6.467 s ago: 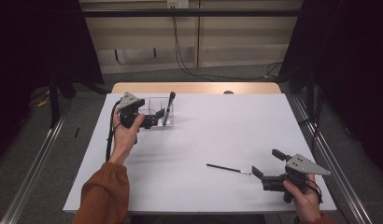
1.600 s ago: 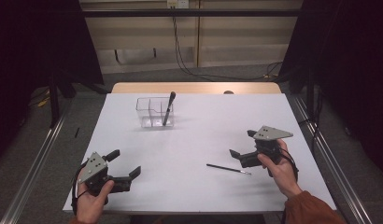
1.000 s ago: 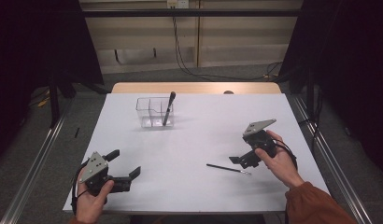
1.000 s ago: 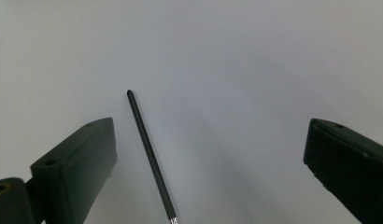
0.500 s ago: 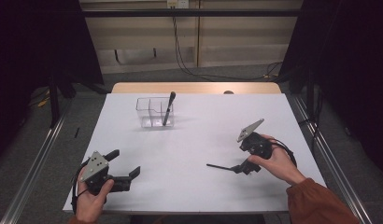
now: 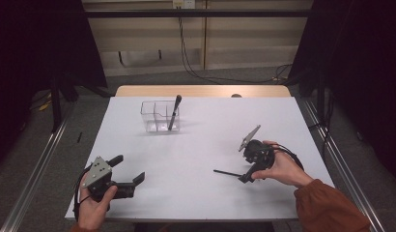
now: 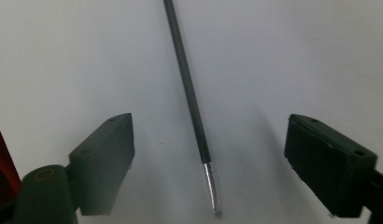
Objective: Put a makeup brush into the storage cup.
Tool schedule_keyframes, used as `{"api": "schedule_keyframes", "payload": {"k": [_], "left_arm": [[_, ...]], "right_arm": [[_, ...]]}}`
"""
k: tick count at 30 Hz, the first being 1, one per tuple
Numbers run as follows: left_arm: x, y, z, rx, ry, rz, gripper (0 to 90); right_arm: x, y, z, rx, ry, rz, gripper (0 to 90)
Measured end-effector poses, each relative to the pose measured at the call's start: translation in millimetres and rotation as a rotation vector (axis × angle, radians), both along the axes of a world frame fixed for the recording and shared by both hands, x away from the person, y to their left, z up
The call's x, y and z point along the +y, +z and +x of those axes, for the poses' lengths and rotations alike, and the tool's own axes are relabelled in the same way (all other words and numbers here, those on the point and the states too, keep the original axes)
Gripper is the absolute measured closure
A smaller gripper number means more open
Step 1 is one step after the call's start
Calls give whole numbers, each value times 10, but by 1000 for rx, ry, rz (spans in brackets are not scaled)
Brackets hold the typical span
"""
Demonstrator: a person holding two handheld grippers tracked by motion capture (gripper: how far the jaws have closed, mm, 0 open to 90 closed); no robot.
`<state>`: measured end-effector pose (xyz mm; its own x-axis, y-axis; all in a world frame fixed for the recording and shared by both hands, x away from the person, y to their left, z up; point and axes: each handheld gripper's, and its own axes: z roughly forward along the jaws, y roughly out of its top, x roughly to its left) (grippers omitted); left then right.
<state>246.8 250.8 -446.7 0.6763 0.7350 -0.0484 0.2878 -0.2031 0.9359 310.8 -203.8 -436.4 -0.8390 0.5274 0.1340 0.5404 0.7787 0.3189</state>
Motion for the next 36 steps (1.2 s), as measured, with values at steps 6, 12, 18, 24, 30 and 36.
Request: {"api": "schedule_keyframes", "payload": {"k": [6, 12, 18, 24, 30, 36], "left_arm": [[-2, 2, 0, 0, -6, 14, 23], [-13, 0, -1, -3, -9, 22, 23], [-23, -25, 20, 5, -9, 32, 23], [-24, -27, 23, 1, -15, 36, 23], [-23, -25, 21, 0, -14, 35, 23], [-22, -25, 22, 2, -12, 37, 23]], "right_arm": [[37, -39, 6, 0, 53, -35, 353], [55, -67, 2, 15, 66, -54, 443], [96, -104, -22, 19, 88, -93, 512], [114, -126, -22, 23, 95, -110, 582], [123, -127, -29, 4, 101, -130, 645], [136, -122, -40, -1, 103, -151, 724]]}}
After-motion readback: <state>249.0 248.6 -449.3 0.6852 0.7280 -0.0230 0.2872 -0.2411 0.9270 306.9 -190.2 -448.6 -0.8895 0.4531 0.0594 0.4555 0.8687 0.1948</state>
